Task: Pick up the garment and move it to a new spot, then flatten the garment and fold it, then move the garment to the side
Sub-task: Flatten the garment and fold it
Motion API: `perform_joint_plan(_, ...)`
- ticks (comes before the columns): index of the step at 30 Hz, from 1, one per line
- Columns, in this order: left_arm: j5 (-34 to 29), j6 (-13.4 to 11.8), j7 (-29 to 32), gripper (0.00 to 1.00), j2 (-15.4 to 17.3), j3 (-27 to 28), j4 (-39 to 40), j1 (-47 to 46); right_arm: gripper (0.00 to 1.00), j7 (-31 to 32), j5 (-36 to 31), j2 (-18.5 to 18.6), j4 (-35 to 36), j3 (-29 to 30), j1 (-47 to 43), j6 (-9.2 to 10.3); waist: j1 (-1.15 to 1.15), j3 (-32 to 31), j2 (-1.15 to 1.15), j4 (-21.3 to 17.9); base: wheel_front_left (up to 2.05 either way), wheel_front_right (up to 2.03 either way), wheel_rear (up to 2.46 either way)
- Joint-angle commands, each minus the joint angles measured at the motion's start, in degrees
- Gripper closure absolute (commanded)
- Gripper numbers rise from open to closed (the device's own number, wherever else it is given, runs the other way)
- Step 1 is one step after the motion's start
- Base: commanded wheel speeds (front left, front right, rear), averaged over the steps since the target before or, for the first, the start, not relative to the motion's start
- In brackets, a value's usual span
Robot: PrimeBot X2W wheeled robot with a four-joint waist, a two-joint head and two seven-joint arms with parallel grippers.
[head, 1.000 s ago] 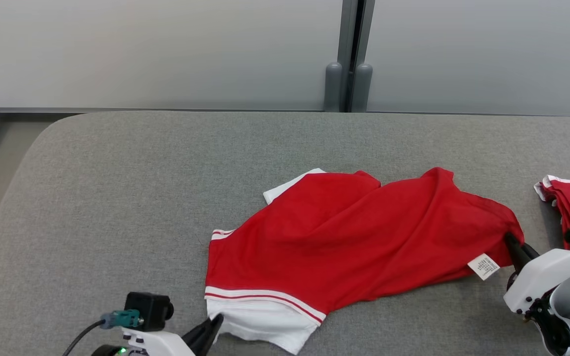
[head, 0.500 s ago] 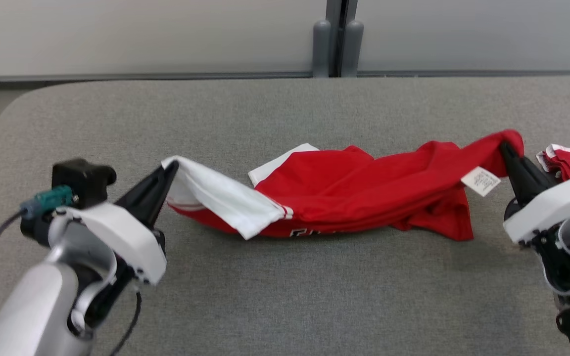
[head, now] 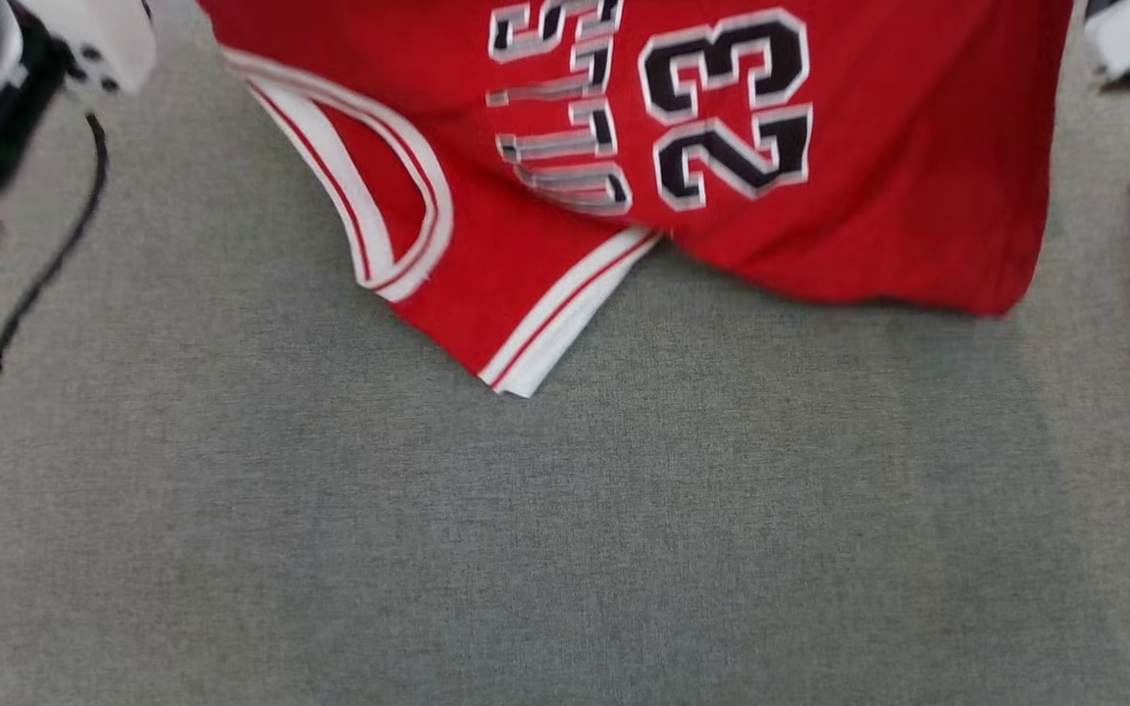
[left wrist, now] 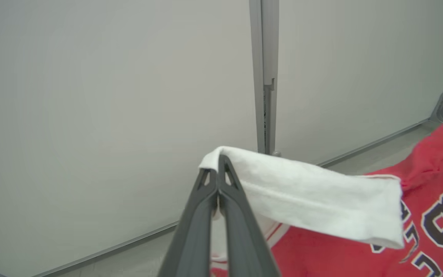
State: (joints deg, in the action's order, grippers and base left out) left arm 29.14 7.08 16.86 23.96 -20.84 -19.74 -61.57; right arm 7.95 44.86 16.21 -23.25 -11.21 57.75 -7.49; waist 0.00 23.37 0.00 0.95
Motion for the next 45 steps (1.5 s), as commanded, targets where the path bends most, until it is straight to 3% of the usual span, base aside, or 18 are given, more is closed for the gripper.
perform_joint_plan(1, -0.7, 0.4, -2.1, 1.00, -0.2, -0.3, -3.1, -5.9, 1.00, -1.4, 0.8, 0.5, -2.3, 0.0, 5.1, -0.01, 0.00, 4.2, 0.00, -0.4, 0.00, 0.00, 0.00)
perform_joint_plan(5, -1.3, 0.4, -7.1, 1.00, -0.4, -1.1, -9.9, -17.8, 1.00, -3.9, 1.2, 1.1, -7.8, -0.6, 16.5, -0.02, 0.00, 7.2, 0.00, 0.0, 0.00, 0.00, 0.00)
perform_joint_plan(13, -0.2, 0.4, -14.4, 1.00, 0.3, -4.2, -20.2, -33.7, 1.00, -8.9, 2.3, 0.8, -15.6, -3.1, 31.0, -0.01, 0.00, 8.4, 0.00, -0.4, 0.00, 0.00, 0.00)
perform_joint_plan(20, 3.8, 0.4, -16.2, 1.00, -0.8, -10.3, -26.6, -38.8, 1.00, -10.9, 5.7, 1.3, -21.6, -7.4, 33.4, -0.01, 0.00, 7.2, 0.00, 0.1, 0.00, 0.00, 0.00)
perform_joint_plan(26, 10.8, 0.4, -11.9, 1.00, 0.4, -17.5, -28.4, -32.8, 1.00, -10.3, 9.7, 2.3, -24.2, -13.1, 26.6, -0.01, 0.00, 5.6, 0.00, 0.4, 0.00, 0.00, 0.00)
perform_joint_plan(31, 17.0, 0.4, -7.9, 1.00, 2.6, -23.9, -26.7, -22.5, 1.00, -10.5, 13.9, 3.0, -23.4, -18.7, 17.4, -0.01, 0.00, 2.2, 0.00, 0.4, 0.00, 0.00, 0.00)
perform_joint_plan(38, 26.2, 0.4, -5.1, 1.00, 8.9, -29.9, -19.7, -8.3, 1.00, -8.9, 19.7, 5.6, -18.2, -28.4, 4.1, -0.01, 0.00, -5.4, 0.00, -0.4, 0.00, 0.00, 0.00)
perform_joint_plan(45, 36.5, 0.4, 3.2, 1.00, 15.1, -33.7, -11.0, 4.4, 1.00, 0.7, 25.7, 10.1, -14.6, -36.8, -6.2, -0.01, 0.00, -13.8, 0.00, -0.7, 0.00, 0.00, 0.00)
